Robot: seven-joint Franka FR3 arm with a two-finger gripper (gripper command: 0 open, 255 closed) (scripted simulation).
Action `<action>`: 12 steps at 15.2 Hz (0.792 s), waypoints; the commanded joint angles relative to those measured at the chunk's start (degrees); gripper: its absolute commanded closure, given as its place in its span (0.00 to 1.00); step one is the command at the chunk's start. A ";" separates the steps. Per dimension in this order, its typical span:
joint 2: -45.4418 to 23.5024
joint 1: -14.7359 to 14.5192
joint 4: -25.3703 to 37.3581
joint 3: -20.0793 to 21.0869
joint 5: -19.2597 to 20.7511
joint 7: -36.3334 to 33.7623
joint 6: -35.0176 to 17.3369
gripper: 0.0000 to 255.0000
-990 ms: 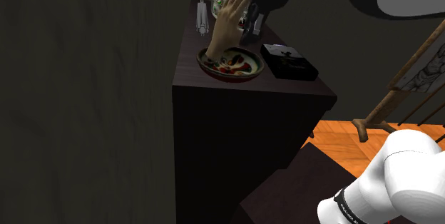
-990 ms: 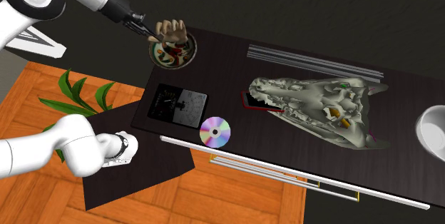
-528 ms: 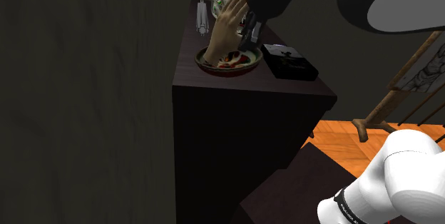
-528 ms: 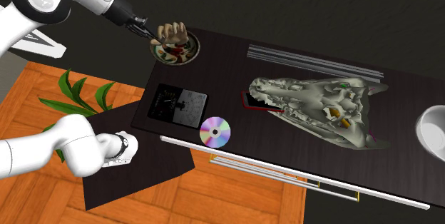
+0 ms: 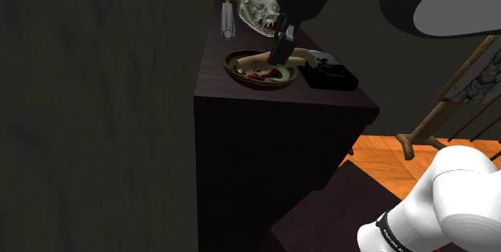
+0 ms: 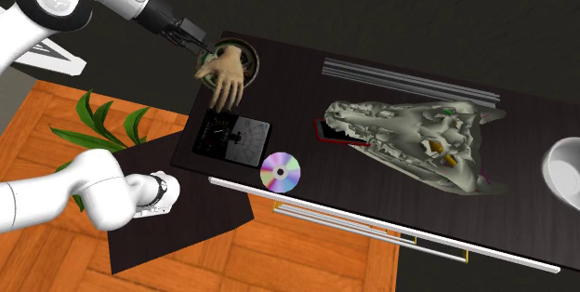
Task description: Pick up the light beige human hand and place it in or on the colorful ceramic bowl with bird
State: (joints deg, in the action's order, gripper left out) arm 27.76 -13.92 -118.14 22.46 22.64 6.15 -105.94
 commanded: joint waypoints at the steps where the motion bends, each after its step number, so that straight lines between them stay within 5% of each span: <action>1: 0.00 0.00 0.00 0.00 0.00 0.00 0.00 0.00; 5: 0.10 -0.50 6.56 1.99 -0.96 0.44 7.10 0.00; 12: 0.10 -0.50 6.56 1.99 -0.96 0.44 7.10 0.00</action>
State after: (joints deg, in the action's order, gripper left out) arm 27.86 -14.41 -111.60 24.45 21.68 6.59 -98.85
